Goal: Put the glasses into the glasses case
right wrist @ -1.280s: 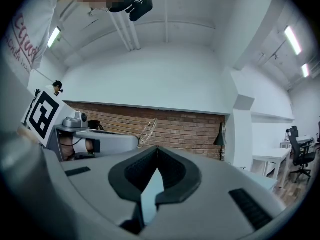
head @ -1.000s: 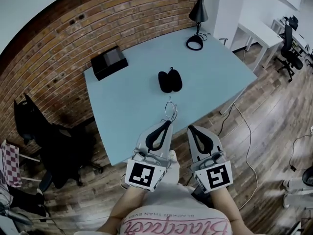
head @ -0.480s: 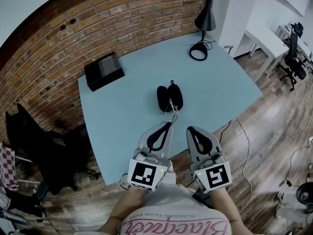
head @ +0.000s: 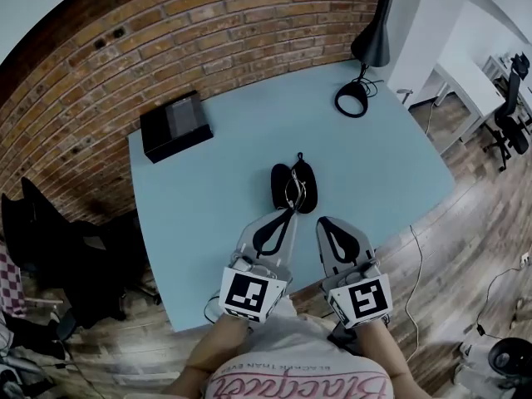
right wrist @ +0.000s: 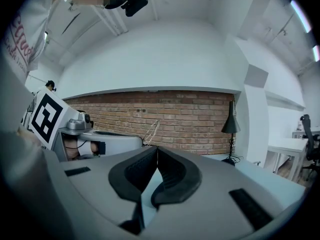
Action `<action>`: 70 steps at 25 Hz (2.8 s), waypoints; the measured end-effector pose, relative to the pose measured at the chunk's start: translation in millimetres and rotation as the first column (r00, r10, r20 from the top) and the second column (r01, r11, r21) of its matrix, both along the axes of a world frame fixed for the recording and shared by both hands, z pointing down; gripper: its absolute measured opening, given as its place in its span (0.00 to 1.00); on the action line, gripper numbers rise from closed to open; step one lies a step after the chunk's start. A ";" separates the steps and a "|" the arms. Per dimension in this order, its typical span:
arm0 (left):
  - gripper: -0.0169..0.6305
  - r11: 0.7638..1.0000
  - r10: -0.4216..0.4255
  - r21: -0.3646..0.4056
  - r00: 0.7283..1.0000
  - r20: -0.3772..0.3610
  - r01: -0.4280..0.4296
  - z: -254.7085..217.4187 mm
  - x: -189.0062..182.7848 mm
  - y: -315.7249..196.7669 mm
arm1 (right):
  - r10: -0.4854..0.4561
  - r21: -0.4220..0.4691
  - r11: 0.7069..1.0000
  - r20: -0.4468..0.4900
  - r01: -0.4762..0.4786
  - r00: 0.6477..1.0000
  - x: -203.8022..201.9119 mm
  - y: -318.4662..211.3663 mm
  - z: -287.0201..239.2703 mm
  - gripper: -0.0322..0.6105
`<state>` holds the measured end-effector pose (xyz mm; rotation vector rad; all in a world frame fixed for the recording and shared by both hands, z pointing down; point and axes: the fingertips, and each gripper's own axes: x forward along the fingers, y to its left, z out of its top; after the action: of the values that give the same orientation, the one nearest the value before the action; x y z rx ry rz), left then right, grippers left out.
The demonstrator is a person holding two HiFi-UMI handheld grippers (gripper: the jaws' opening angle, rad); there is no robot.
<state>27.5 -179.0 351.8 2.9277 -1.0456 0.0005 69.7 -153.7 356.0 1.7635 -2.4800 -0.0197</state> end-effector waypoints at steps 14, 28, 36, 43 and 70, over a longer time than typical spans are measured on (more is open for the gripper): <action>0.04 0.985 -0.119 -0.125 0.993 0.003 0.118 30.4 23.3 -39.0 | -0.091 -0.038 0.995 0.015 0.092 0.996 33.9 -48.2 17.9 0.07; 0.04 0.838 -0.249 -0.488 0.967 0.059 0.245 124.7 61.6 -106.1 | -0.224 -0.164 0.960 0.036 0.227 0.974 69.0 -109.2 72.0 0.07; 0.04 0.736 -0.222 -0.614 0.959 0.178 0.284 185.0 76.0 -122.7 | -0.252 -0.254 0.932 0.057 0.259 0.966 77.1 -125.9 112.0 0.07; 0.04 0.649 -0.189 -0.693 0.949 0.252 0.313 230.5 86.4 -129.6 | -0.268 -0.300 0.913 0.068 0.276 0.961 79.1 -133.2 130.2 0.07; 0.14 0.622 -0.223 -0.723 0.953 0.203 0.299 237.7 92.7 -152.0 | -0.257 -0.319 0.909 0.076 0.268 0.963 87.3 -143.0 136.2 0.07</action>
<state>120.1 -331.0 589.5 2.0163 -1.1205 0.4577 157.0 -296.7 492.3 1.3019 -2.5423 0.3808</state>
